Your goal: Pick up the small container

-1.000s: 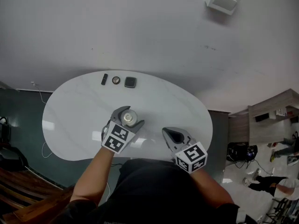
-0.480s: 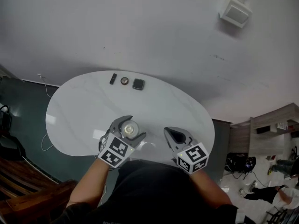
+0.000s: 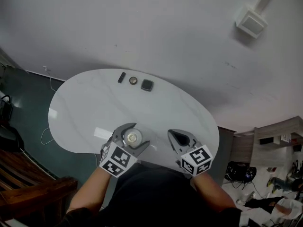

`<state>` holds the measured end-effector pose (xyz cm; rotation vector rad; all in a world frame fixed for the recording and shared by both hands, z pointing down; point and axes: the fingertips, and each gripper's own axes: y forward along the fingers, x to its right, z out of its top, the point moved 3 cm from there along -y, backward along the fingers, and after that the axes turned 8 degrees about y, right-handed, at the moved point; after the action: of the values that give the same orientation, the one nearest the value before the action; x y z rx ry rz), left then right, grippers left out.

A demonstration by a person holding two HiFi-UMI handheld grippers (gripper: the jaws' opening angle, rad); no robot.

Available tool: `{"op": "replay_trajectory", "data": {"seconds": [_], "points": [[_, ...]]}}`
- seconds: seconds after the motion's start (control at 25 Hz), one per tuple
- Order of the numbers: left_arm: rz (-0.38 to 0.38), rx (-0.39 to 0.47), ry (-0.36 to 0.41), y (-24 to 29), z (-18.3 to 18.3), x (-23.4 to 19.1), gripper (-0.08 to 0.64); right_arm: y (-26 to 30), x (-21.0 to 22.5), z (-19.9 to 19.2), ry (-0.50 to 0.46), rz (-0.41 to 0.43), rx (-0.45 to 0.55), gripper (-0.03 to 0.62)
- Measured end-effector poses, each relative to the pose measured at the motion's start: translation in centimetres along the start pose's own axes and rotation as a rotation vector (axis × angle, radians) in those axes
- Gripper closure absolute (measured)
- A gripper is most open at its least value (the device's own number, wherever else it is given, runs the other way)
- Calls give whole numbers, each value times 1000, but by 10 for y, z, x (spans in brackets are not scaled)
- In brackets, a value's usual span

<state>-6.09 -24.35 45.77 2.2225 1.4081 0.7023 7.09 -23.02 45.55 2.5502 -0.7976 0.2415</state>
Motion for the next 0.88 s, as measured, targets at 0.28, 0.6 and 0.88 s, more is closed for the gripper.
{"op": "replay_trajectory", "data": {"seconds": [0.28, 0.6, 0.88], "points": [[-10, -13, 26, -7, 2, 13, 216, 6, 0, 0, -15, 17, -16, 597], [-24, -16, 58, -5, 7, 18, 216, 4, 4, 9, -26, 9, 5, 597], [-27, -21, 79, -3, 9, 18, 216, -3, 8, 11, -20, -13, 25, 597]]}}
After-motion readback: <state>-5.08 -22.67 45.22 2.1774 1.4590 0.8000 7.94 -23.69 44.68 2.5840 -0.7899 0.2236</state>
